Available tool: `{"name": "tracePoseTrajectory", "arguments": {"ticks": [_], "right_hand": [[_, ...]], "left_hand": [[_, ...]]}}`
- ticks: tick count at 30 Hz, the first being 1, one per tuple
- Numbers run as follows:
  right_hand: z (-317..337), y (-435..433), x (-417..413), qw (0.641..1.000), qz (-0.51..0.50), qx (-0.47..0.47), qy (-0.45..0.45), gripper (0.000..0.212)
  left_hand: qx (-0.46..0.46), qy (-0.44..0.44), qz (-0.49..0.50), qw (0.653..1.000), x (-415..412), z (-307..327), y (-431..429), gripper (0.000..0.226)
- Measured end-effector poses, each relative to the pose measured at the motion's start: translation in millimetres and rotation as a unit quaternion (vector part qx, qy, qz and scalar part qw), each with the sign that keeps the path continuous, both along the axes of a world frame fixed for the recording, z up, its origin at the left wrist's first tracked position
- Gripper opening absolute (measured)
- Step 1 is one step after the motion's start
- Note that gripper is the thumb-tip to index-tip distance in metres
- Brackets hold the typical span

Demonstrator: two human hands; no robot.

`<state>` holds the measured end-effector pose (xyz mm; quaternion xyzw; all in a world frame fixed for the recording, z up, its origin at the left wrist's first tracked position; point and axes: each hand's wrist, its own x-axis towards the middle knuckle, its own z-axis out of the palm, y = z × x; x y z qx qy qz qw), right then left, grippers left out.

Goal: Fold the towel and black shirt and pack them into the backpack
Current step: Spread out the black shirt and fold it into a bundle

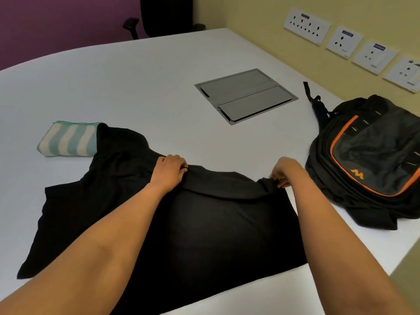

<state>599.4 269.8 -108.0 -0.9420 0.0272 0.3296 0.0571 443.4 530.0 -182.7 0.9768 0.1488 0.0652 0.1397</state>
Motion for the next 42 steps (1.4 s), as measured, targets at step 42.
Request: {"name": "tracePoseTrajectory", "arguments": {"ticks": [42], "right_hand": [[-47.7, 17.7, 26.2, 0.908, -0.111, 0.302, -0.268, 0.046]], "left_hand": [[-0.077, 0.146, 0.182, 0.969, -13.1, -23.1, 51.4, 0.054]]}}
